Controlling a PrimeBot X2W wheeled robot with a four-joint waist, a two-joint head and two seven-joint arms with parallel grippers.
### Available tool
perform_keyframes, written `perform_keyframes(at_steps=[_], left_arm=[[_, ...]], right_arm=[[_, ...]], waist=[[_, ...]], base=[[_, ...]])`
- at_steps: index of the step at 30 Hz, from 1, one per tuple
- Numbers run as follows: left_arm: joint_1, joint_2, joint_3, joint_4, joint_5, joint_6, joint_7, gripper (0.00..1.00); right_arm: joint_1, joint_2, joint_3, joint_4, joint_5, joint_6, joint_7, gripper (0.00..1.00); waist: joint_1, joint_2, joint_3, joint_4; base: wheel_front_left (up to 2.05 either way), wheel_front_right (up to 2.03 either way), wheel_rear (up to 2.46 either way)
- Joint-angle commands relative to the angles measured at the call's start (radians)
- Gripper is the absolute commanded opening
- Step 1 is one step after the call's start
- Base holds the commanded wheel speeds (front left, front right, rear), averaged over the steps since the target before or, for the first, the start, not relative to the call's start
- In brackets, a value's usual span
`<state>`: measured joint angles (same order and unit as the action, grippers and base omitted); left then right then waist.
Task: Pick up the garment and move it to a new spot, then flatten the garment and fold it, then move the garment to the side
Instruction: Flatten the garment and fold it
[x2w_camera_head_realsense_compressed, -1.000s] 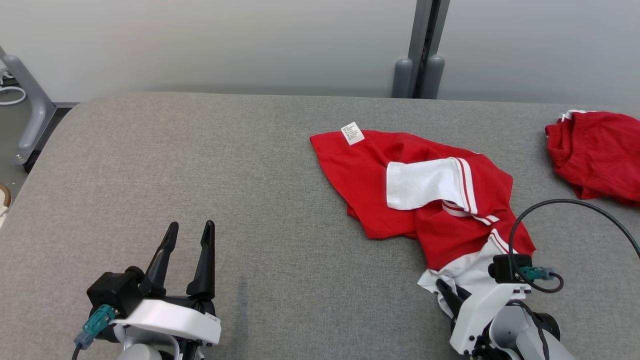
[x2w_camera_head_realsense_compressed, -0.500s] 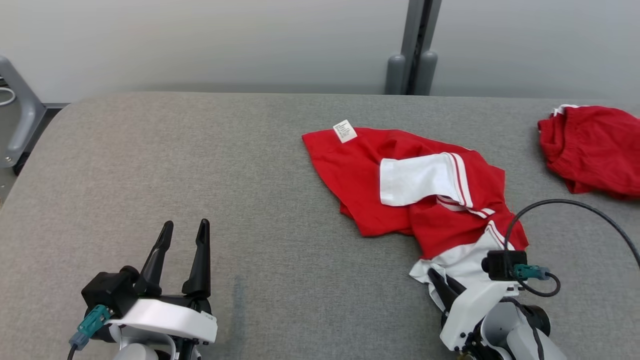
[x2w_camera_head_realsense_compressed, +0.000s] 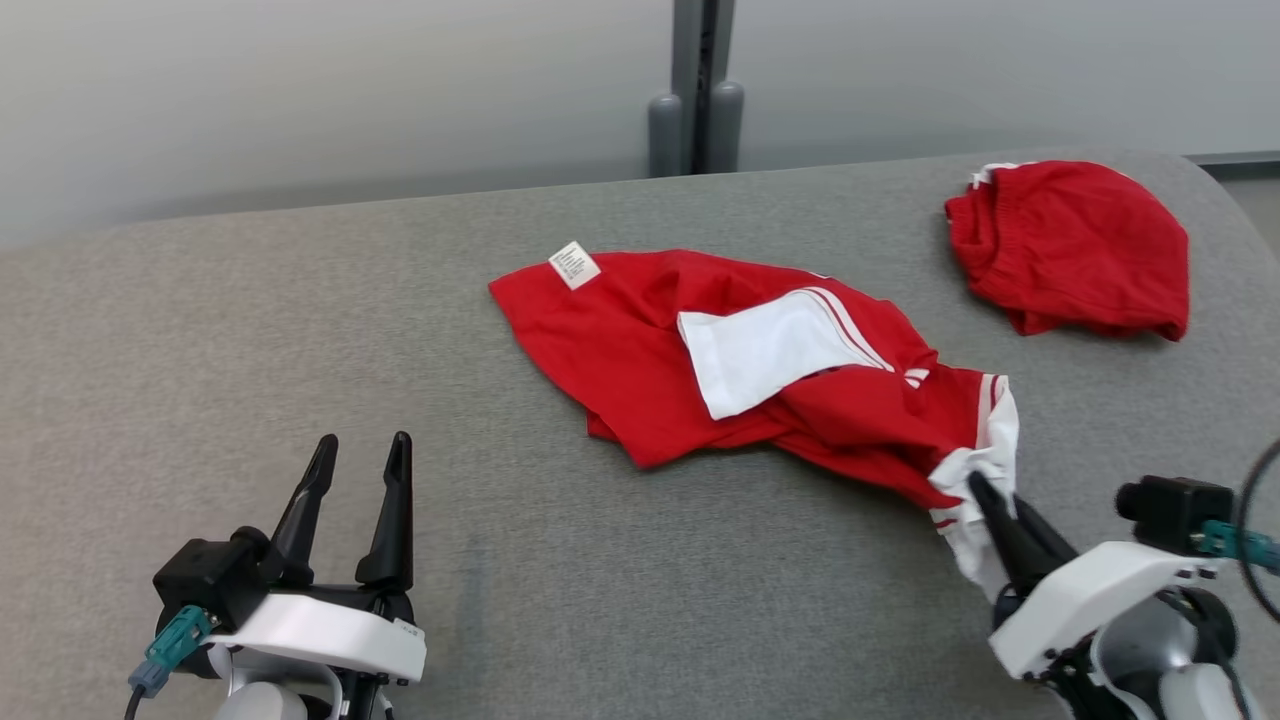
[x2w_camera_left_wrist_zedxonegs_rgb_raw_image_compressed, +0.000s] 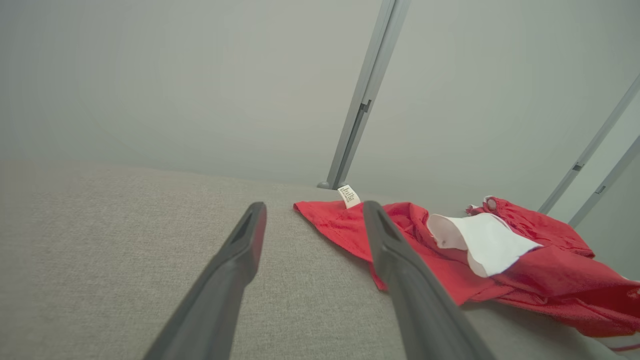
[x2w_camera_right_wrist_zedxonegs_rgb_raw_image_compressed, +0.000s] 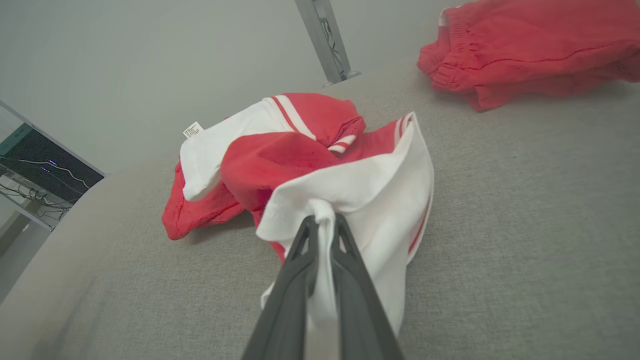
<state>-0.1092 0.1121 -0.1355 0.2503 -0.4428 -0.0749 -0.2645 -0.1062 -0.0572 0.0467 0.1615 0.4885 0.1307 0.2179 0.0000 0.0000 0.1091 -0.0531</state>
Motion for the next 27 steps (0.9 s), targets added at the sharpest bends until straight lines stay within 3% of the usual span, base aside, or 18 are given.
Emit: perform_keyframes(at_steps=[1, 7, 14, 15, 16, 17, 18, 27], left_arm=[[-0.016, 0.008, 0.001, -0.002, 0.002, 0.000, -0.001, 1.00], [-0.029, 0.015, -0.006, -0.006, 0.002, 0.001, 0.004, 1.00], [-0.044, 0.022, -0.016, -0.010, 0.003, -0.001, 0.008, 1.00], [-0.047, 0.023, -0.017, -0.010, 0.003, -0.001, 0.008, 1.00], [-0.049, 0.024, -0.019, -0.011, 0.003, -0.002, 0.009, 1.00], [-0.050, 0.025, -0.020, -0.011, 0.003, -0.002, 0.010, 1.00], [-0.050, 0.025, -0.021, -0.010, 0.002, -0.002, 0.010, 1.00], [-0.056, 0.021, -0.031, 0.001, -0.003, 0.000, 0.009, 1.00]], right_arm=[[0.025, -0.003, -0.038, -0.042, -0.002, 0.000, 0.017, 0.00], [0.058, 0.003, -0.162, -0.114, 0.023, 0.000, 0.037, 0.00], [0.044, 0.004, -0.237, -0.051, 0.055, 0.000, 0.010, 0.00], [0.038, 0.004, -0.248, -0.035, 0.040, 0.000, 0.003, 0.26], [0.034, 0.004, -0.255, -0.021, 0.016, 0.000, -0.004, 0.45], [0.029, 0.004, -0.258, -0.007, -0.003, 0.000, -0.010, 0.84], [0.025, 0.004, -0.262, 0.004, -0.020, 0.000, -0.018, 1.00], [-0.011, 0.004, -0.266, -0.010, -0.128, 0.000, -0.098, 1.00]], waist=[[0.0000, 0.0000, 0.005, -0.031], [0.0000, 0.0000, 0.015, -0.069], [0.0000, 0.0000, 0.034, -0.083], [0.0000, 0.0000, 0.038, -0.082], [0.0000, 0.0000, 0.041, -0.082], [0.0000, 0.0000, 0.043, -0.081], [0.0000, 0.0000, 0.045, -0.079], [0.0000, 0.0000, 0.034, -0.051]], base=[[0.00, 0.00, 0.00], [0.00, 0.00, 0.00], [0.00, 0.00, 0.00], [0.00, 0.00, 0.00], [0.00, 0.00, 0.00], [0.00, 0.00, 0.00], [0.00, 0.00, 0.00], [0.00, 0.00, 0.00]])
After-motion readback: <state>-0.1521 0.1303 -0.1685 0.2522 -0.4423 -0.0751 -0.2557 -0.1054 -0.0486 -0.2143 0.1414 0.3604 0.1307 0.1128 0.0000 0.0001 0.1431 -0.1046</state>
